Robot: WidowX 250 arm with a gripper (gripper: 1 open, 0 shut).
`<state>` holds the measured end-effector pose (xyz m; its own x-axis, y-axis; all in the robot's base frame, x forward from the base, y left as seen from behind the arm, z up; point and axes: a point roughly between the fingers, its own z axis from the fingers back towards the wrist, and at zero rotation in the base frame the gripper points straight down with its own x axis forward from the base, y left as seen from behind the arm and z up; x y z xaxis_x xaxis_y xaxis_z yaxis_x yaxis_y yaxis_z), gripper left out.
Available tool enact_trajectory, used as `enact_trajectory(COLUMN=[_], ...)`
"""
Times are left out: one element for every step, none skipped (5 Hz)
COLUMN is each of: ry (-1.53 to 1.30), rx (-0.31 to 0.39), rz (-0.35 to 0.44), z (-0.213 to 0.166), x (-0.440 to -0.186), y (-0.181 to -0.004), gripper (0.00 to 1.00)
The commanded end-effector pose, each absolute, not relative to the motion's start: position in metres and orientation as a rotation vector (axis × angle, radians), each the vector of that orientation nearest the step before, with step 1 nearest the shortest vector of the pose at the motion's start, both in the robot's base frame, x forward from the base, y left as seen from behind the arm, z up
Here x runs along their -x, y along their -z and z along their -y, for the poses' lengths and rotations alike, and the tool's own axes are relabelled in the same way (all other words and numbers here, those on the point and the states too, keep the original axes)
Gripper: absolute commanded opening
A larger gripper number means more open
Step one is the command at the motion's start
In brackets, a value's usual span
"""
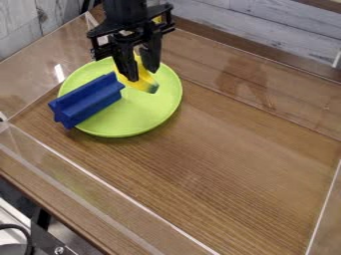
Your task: Put the banana in the green plate
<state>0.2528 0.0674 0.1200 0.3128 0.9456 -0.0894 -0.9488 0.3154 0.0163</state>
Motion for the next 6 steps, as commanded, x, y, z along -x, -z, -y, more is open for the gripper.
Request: enact_trajectory(ry=[-1.230, -1.206, -1.206, -1.206, -1.206, -1.208], rx=[0.052, 0.050, 0.040, 0.030, 0.021, 0.012], rz=[-0.026, -0.018, -0.017, -0.017, -0.018, -0.020], z=[-0.0718, -0.0719, -0.0746, -0.0769, -0.0786, -0.0797], x=[-0.2602, -0.2617, -0.2609, -0.2603, -0.2600, -0.2599], y=[-0.1299, -0.1276, -0.1271, -0.1267, -0.1264, -0.1259], gripper=[0.00, 0.00, 0.00, 0.00, 0.00, 0.00])
